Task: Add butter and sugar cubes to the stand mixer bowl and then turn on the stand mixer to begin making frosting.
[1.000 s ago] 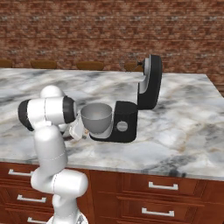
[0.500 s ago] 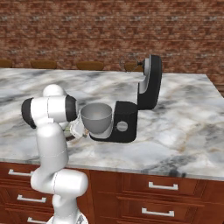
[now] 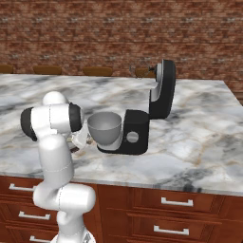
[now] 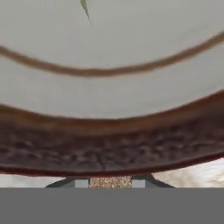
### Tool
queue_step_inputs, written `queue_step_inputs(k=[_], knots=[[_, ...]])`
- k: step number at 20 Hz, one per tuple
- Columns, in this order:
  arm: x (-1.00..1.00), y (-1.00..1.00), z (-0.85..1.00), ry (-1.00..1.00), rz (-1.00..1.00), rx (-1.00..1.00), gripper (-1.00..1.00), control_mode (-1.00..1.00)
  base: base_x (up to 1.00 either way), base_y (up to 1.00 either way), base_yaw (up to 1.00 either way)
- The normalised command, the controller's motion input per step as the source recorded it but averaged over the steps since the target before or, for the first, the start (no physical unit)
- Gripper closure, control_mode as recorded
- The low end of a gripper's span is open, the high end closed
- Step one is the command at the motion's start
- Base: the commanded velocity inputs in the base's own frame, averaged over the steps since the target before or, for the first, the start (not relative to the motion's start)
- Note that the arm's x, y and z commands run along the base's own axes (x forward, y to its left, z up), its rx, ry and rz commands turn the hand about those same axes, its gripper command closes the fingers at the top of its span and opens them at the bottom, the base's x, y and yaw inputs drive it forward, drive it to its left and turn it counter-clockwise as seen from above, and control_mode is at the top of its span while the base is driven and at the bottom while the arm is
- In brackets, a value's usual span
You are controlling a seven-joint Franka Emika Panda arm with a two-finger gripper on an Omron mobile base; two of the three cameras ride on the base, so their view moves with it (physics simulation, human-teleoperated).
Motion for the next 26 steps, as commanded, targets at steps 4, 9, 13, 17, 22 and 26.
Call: queue_step_inputs(k=[4,9,13,17,22,26], knots=[[-0.21,0.16,0.72,-0.13,0.0,0.0,1.0,-1.0,0.0,0.0,0.0],[-0.26,0.0,0.9,-0.08,0.0,0.0,1.0,-1.0,0.0,0.0,0.0],[-0.36,0.0,0.91,-0.02,0.0,0.01,1.0,-1.0,0.0,0.0,0.0],[-0.4,0.0,0.85,0.01,0.04,0.01,1.0,-1.0,0.0,0.0,0.0],[-0.32,0.0,0.82,0.03,0.07,0.04,1.0,-1.0,0.0,0.0,0.0],[-0.13,-0.21,0.52,0.01,0.07,0.12,1.0,-1.0,0.0,0.0,0.0]])
